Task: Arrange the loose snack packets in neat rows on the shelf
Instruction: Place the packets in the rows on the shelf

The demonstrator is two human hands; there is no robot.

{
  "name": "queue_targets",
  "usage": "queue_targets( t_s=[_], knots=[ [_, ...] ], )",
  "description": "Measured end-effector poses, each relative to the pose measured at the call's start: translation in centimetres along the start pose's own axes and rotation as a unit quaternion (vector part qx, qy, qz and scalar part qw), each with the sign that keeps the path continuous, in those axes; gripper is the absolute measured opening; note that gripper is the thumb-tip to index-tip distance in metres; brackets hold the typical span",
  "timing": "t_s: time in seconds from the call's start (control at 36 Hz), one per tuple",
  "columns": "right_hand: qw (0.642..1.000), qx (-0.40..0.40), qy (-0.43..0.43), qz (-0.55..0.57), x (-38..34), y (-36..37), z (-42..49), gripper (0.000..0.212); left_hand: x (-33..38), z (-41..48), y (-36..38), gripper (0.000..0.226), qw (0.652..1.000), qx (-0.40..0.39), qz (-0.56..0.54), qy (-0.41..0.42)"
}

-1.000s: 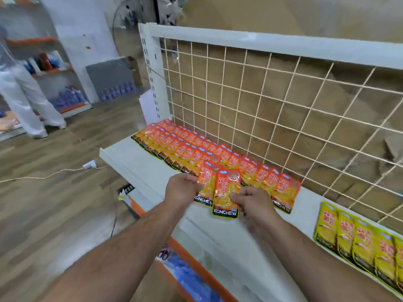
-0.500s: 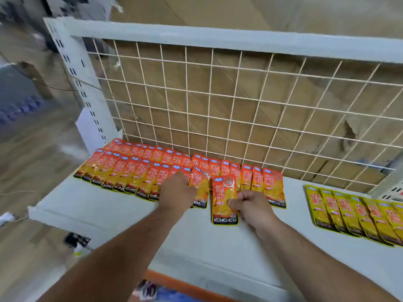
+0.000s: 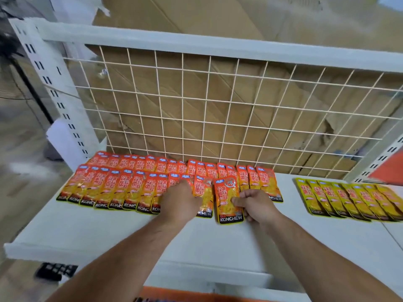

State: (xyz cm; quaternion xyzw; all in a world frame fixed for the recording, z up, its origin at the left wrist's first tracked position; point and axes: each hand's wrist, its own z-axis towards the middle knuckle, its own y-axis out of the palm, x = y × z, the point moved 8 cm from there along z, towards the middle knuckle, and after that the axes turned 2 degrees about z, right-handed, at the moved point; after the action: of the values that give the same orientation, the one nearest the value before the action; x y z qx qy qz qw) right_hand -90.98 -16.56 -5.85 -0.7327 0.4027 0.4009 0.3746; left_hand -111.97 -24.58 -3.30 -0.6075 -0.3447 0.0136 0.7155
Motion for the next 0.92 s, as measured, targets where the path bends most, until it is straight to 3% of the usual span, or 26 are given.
queue_targets(
  t_s=[0.22, 0.44, 0.72, 0.92],
  knots=[
    [1.000, -0.009, 0.003, 0.021, -0.9, 2.0, -0.7, 0.029, -0.1, -0.3, -1.0, 0.026, 1.000, -0.004, -0.027, 0.014],
    [1.000, -0.005, 0.006, -0.009, -1.7, 2.8, -0.4, 0.038, 1.2, -1.5, -0.3, 0.028, 0.992, -0.025, 0.025, 0.120],
    [0.999, -0.003, 0.014, -0.036, -1.6, 2.9, -0.2, 0.034, 1.5, -1.4, -0.3, 0.029, 0.992, -0.036, 0.029, 0.121],
    [0.988, 0.068, 0.001, -0.137, -1.8, 2.8, 0.5, 0.026, 1.6, -1.0, -1.4, 0.036, 0.991, -0.015, 0.050, 0.126]
  ],
)
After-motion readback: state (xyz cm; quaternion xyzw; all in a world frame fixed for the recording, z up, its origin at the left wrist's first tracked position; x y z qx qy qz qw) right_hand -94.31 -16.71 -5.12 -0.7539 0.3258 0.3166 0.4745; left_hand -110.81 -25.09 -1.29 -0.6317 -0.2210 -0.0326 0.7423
